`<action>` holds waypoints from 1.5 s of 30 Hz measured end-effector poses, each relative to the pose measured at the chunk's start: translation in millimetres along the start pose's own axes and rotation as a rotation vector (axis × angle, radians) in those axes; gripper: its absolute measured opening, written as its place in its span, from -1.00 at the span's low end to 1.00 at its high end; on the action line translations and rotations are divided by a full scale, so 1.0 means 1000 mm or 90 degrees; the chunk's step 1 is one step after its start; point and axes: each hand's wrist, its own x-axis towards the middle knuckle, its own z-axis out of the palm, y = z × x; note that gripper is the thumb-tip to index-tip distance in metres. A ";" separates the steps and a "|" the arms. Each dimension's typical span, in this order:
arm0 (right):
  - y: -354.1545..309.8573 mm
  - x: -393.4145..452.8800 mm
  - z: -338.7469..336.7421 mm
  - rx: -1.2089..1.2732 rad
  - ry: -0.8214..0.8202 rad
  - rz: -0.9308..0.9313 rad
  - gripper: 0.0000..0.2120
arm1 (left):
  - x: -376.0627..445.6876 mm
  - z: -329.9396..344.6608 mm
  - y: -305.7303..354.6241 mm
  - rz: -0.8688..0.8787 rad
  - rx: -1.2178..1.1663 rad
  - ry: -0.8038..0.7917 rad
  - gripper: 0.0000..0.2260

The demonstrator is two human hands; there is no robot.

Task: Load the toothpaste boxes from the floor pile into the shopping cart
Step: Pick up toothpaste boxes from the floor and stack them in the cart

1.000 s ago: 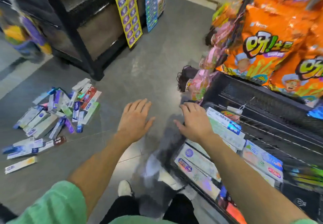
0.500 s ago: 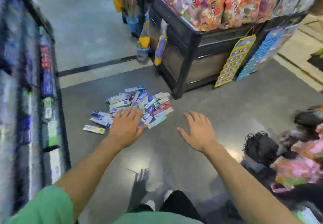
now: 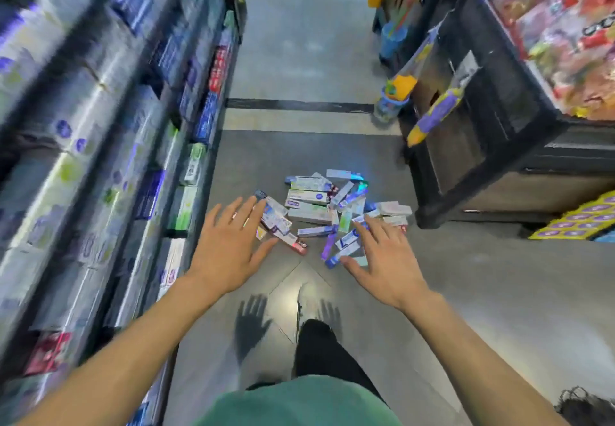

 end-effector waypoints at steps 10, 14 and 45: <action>-0.018 0.172 -0.044 0.008 -0.030 -0.148 -0.28 | 0.101 -0.007 -0.051 -0.156 -0.002 -0.035 -0.30; -0.035 0.227 -0.048 0.022 -0.042 -0.178 -0.24 | 0.118 0.000 -0.077 -0.212 -0.024 -0.054 -0.29; -0.071 0.498 0.328 0.051 -0.043 -0.168 -0.19 | 0.256 0.410 -0.275 -0.104 -0.120 -0.077 -0.33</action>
